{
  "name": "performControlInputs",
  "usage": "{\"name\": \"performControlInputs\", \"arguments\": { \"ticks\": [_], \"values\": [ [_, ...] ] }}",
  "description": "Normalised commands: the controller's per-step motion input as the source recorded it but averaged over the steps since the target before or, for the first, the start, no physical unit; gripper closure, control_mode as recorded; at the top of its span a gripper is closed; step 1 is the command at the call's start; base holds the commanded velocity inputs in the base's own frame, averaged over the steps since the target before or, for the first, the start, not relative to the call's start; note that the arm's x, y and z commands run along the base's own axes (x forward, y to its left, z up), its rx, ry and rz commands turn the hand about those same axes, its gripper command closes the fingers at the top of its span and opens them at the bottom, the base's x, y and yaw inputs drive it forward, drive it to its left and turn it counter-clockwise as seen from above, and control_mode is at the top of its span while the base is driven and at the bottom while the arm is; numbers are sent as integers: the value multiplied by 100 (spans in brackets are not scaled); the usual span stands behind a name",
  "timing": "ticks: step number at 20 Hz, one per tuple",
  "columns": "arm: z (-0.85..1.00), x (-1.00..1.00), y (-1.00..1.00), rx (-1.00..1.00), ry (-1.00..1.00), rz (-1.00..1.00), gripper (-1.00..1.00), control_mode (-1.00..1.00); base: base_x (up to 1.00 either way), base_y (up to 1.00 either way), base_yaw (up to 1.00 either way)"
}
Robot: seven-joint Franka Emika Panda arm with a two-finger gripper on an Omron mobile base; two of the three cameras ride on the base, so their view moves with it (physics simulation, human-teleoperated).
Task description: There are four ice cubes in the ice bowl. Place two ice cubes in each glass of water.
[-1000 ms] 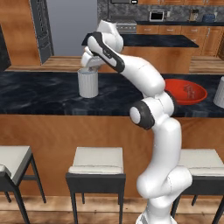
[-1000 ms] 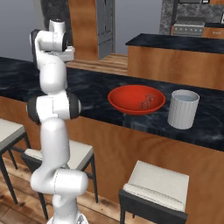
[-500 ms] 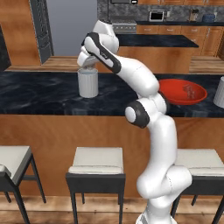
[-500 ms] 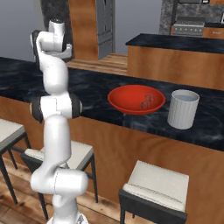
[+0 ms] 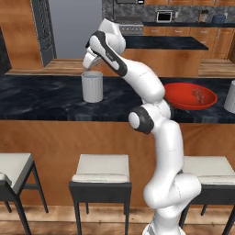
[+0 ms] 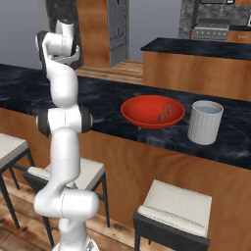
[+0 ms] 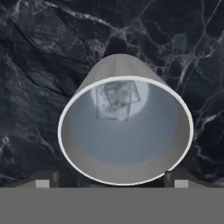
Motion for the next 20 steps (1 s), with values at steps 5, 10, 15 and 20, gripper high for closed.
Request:
{"name": "performControlInputs", "arguments": {
  "ticks": [5,10,15,20],
  "values": [
    [-1,-51,-70,7,-20,4,-100,-100,0,0,0],
    [-18,-81,-100,22,-32,0,-100,-100,0,0,0],
    [-89,-84,-100,11,-19,-6,-100,-100,0,0,0],
    [-100,-97,-100,2,-22,-3,-100,-100,0,0,0]
  ]
}}
